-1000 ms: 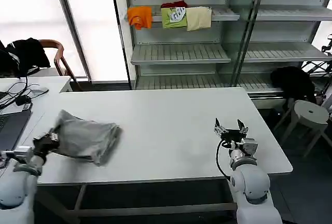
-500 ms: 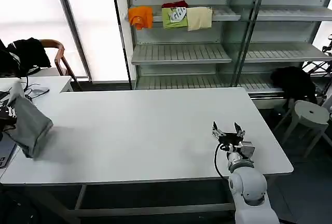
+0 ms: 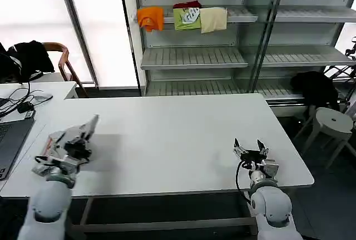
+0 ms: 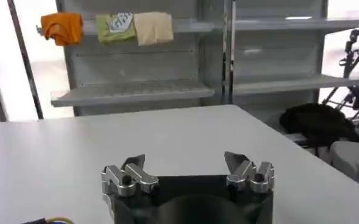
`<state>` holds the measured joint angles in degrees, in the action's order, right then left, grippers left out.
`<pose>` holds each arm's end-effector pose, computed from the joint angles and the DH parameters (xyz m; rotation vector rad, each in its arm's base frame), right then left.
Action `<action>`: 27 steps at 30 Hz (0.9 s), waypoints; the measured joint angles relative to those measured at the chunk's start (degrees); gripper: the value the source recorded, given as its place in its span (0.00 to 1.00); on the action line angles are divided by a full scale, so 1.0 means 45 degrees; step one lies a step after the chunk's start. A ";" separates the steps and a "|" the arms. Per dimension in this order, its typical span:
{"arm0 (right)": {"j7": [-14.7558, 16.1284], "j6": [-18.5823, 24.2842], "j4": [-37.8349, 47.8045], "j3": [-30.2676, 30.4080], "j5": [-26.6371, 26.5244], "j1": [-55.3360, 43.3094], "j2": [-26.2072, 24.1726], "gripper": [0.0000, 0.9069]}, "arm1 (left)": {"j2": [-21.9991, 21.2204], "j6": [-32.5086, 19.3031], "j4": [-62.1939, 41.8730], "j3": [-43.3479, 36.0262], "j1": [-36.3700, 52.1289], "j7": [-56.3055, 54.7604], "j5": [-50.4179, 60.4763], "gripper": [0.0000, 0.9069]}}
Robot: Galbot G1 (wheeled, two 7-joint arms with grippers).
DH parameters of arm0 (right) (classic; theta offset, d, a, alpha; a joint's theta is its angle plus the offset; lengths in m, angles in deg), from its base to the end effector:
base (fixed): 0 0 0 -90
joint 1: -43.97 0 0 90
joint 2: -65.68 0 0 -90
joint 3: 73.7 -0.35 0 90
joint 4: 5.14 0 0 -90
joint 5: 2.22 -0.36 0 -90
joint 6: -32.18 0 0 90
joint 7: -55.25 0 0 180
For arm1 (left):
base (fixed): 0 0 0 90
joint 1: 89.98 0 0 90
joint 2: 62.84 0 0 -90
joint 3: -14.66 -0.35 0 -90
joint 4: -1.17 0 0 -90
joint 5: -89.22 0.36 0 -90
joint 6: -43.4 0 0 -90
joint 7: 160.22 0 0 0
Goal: Fold and organize the clothes.
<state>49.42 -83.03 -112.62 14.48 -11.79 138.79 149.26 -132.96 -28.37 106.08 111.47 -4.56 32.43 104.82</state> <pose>0.3219 -0.0379 -0.2671 -0.1196 -2.9191 -0.0524 0.3261 0.1263 -0.2549 -0.0435 -2.8313 -0.8691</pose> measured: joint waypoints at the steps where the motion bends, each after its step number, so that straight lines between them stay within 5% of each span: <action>1: -0.0004 -0.0001 -0.0005 -0.0002 0.0002 0.0000 0.0007 1.00 | -0.0161 0.0053 0.0070 -0.0300 0.0017 -0.0116 -0.0002 0.02; 9: -0.0017 -0.0138 -0.0196 0.0017 0.0114 -0.0017 0.0017 1.00 | -0.1389 0.0565 0.0151 -0.2673 0.0429 -0.1112 -0.1028 0.04; 10: -0.0004 -0.0158 -0.0224 0.0027 0.0127 -0.0023 0.0009 1.00 | -0.1554 0.0596 0.0079 -0.2974 0.0522 -0.1251 -0.1199 0.89; 11: 0.0003 -0.0176 -0.0249 0.0037 0.0142 -0.0030 0.0005 1.00 | -0.1701 0.0630 0.0007 -0.3243 0.0608 -0.1378 -0.1340 1.00; 27: 0.0792 -0.0475 0.0241 0.0953 -0.0280 -0.0620 0.0457 1.00 | -0.3065 0.1194 -0.0337 -0.5956 0.1730 -0.2716 -0.3059 1.00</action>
<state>52.99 -85.17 -111.54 18.76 -13.05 136.00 151.32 -146.76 -23.00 104.56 84.67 3.22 20.21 91.05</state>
